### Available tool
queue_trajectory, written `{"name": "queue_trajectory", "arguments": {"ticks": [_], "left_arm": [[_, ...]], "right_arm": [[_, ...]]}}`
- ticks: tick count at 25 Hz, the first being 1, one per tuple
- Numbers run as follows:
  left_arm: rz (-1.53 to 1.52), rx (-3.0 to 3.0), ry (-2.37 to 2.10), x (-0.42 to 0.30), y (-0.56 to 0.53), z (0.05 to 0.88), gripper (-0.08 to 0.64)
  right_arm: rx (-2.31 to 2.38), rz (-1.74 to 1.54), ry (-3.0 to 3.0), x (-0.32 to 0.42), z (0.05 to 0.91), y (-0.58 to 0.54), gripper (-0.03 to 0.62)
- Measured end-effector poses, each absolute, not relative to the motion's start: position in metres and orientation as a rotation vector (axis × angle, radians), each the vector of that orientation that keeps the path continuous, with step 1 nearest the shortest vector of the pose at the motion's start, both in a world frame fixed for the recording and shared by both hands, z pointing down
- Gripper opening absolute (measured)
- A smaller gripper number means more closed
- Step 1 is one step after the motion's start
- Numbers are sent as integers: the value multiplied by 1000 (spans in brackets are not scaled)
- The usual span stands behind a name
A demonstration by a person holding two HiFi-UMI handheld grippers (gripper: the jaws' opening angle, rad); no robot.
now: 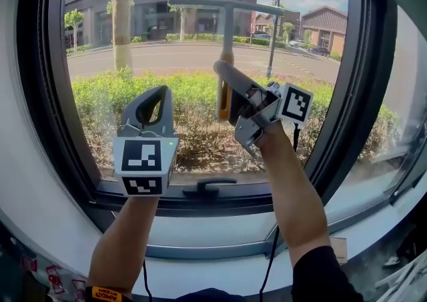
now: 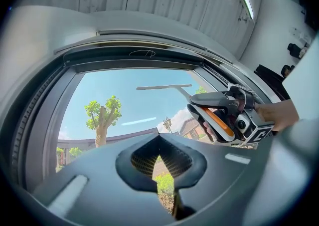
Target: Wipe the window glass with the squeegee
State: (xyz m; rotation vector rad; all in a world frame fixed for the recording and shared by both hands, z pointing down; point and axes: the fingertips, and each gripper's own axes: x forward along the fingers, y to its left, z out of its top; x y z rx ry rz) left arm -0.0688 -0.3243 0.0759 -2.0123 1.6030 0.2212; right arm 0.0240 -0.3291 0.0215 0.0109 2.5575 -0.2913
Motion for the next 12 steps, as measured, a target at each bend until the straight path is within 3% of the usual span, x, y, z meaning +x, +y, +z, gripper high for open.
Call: {"name": "queue_trajectory", "arguments": {"ticks": [12], "left_arm": [[224,-2103,1642,-75,-318,127,12]], "right_arm": [[-25,-414,2562,23,89,-321,46]]}}
